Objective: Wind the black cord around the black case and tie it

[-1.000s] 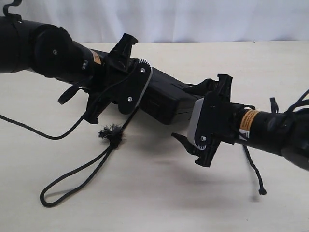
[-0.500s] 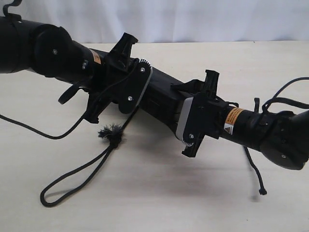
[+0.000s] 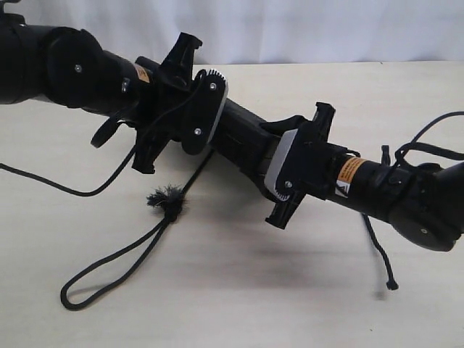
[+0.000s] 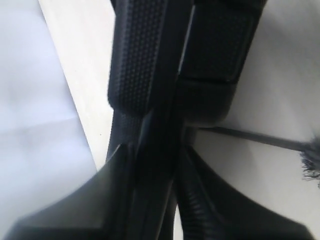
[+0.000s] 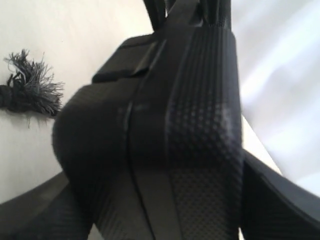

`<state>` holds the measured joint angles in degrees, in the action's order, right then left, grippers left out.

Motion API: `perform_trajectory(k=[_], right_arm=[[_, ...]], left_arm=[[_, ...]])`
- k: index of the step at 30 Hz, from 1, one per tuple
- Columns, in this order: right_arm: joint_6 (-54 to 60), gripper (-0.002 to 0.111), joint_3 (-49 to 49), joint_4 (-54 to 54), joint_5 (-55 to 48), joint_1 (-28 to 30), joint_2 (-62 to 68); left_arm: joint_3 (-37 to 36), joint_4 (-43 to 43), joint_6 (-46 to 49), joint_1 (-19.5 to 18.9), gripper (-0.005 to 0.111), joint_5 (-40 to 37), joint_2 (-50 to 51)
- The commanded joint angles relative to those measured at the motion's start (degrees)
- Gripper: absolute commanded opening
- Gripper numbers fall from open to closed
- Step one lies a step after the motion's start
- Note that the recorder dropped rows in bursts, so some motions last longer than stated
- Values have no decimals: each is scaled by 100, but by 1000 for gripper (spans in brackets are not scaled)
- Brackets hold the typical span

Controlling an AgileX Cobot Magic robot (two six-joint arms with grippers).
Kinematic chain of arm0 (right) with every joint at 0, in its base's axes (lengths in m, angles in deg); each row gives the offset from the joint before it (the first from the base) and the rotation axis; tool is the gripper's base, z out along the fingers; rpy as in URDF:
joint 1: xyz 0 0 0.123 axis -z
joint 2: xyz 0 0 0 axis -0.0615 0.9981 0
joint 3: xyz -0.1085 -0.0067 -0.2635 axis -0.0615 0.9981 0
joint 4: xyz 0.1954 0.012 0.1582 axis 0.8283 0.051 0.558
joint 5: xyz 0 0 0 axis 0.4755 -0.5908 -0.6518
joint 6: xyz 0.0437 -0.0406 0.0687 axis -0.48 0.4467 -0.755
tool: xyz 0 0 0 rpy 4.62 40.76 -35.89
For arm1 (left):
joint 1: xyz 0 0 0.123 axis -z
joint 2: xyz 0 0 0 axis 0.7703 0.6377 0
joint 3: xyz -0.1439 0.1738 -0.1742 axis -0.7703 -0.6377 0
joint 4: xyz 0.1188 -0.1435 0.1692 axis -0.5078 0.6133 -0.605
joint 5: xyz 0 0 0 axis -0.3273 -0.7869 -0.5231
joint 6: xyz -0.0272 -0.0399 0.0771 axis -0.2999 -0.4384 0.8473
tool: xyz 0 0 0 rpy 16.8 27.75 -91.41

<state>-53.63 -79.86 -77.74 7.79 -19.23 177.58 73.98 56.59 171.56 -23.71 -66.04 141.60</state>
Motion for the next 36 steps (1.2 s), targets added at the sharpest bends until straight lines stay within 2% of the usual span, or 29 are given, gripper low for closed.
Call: perform_trajectory(k=[1,4,7,11,15,19,21,24,27,29,31,33,35,36], right_arm=[[-846,4,13,175,-208,-2,18],[-917,4,13,378,-292,-2,18],[-901,4,13,625,-444,-2,7],[-939,4,13,748,-535,-2,-45],[-1116,4,13,748,-715,-2,-214],[-1116,4,13,748,-929,-2,-385],[-1116,4,13,748,-973,-2,-425],[-1116,4,13,748,-1002,-2,-435],[-1116,4,13,748,-1002,-2,-435],[-1116,4,13,748,-1002,-2,-435],[-1116,4,13,748,-1039,-2,-438],[-1116,4,13,748,-1070,-2,-438],[-1116,4,13,748,-1070,-2,-438],[-1116,4,13,748,-1070,-2,-438]], left_arm=[[4,363,-185,-9,37,-48,-71],[4,363,-185,-9,49,-19,-152],[4,363,-244,-9,56,38,-351],[4,344,-790,-9,58,70,-758],[4,302,-2052,-194,58,-60,-1040],[4,131,-2545,-630,58,-939,-1080],[4,-252,-2545,-842,56,-1692,-1016],[-84,-920,-2545,-1077,43,-2662,-833],[-420,-1418,-2339,-1081,31,-2837,-615],[-666,-1488,-2142,-1067,26,-2555,-474],[-853,-1281,-2125,-1024,25,-2106,-362],[-891,-670,-2271,-990,25,-1766,-290],[-860,466,-2641,-980,25,-1404,-233],[-850,1728,-2761,-963,26,-1038,-219]])
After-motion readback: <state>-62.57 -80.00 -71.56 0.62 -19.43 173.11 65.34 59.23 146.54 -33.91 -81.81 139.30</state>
